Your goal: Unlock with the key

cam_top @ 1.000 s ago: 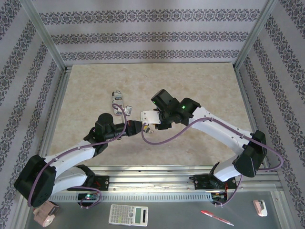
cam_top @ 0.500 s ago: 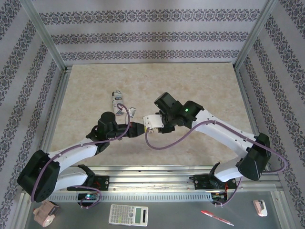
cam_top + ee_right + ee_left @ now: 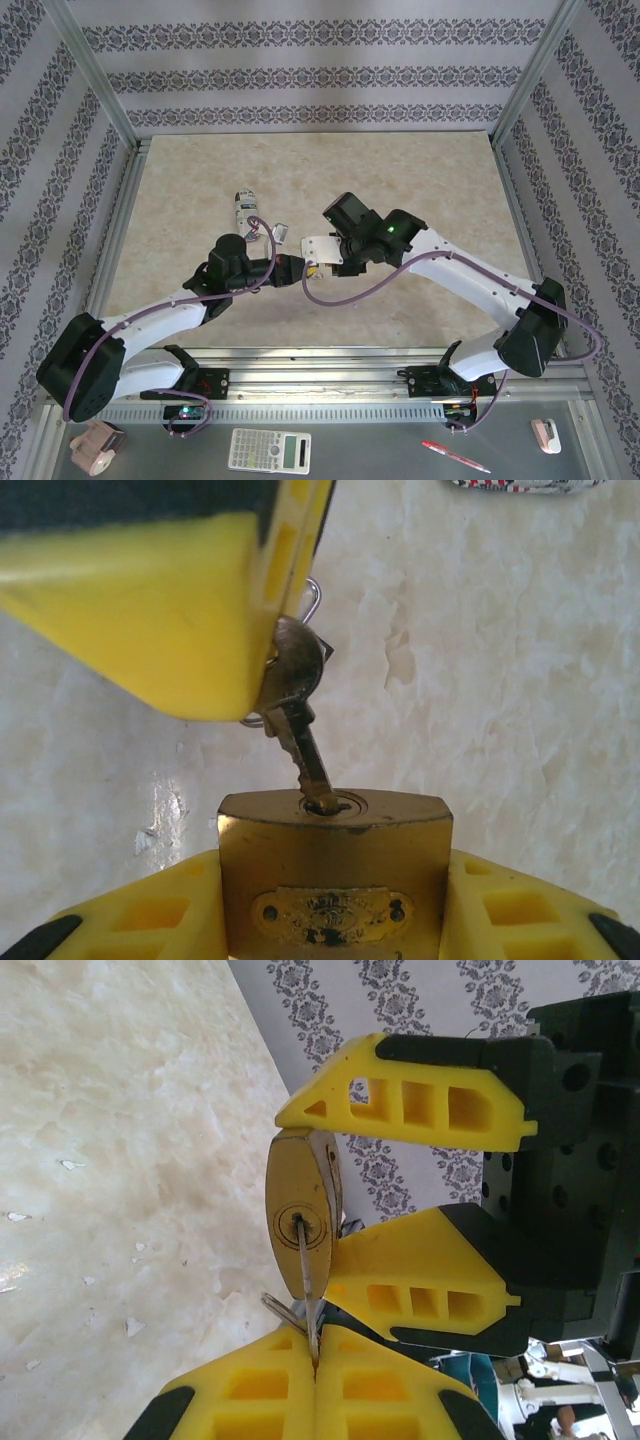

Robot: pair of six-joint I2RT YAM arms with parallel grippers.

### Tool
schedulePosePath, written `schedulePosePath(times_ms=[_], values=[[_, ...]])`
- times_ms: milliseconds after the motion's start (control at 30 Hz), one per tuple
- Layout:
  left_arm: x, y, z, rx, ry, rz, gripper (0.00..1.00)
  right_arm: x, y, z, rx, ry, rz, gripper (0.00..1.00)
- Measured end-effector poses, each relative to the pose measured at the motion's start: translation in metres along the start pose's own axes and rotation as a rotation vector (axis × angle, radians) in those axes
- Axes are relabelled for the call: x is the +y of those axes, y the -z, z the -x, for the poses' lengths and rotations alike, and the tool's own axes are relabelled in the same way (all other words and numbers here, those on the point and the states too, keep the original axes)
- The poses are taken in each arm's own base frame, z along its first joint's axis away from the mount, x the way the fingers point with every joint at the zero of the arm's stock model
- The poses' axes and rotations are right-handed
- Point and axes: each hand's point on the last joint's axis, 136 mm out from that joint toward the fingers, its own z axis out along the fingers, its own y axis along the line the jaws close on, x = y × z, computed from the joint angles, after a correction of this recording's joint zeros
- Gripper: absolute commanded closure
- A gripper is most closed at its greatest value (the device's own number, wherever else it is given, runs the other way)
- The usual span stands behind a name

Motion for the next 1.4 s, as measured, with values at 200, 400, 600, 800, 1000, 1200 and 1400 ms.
schedulePosePath(times_ms=[200,400,600,800,1000,1200,1400], values=[[0.004,-0.003,0.000,-0.029,0.027,-0.023,1.00,-0.001,-0.002,-0.001,0.009,-0.018,-0.002,1.00],[0.007,-0.016,-0.014,0.056,0.088,-0.109,1.00,0.013,-0.003,-0.016,0.028,0.027,0.004,1.00],[-0.001,-0.012,-0.018,0.113,0.090,-0.179,1.00,0.021,0.008,-0.016,-0.015,0.093,0.005,1.00],[-0.008,-0.010,-0.018,0.145,0.076,-0.205,1.00,0.022,0.014,-0.012,-0.037,0.120,-0.001,1.00],[-0.008,-0.012,-0.017,0.161,0.080,-0.177,1.00,0.024,0.011,-0.015,-0.020,0.102,0.010,1.00],[-0.009,-0.007,-0.016,0.150,0.029,-0.140,1.00,0.024,0.010,-0.010,-0.035,0.059,0.015,1.00],[-0.010,-0.004,-0.020,0.157,-0.070,-0.132,1.00,0.028,0.012,-0.006,-0.059,0.025,0.045,1.00]])
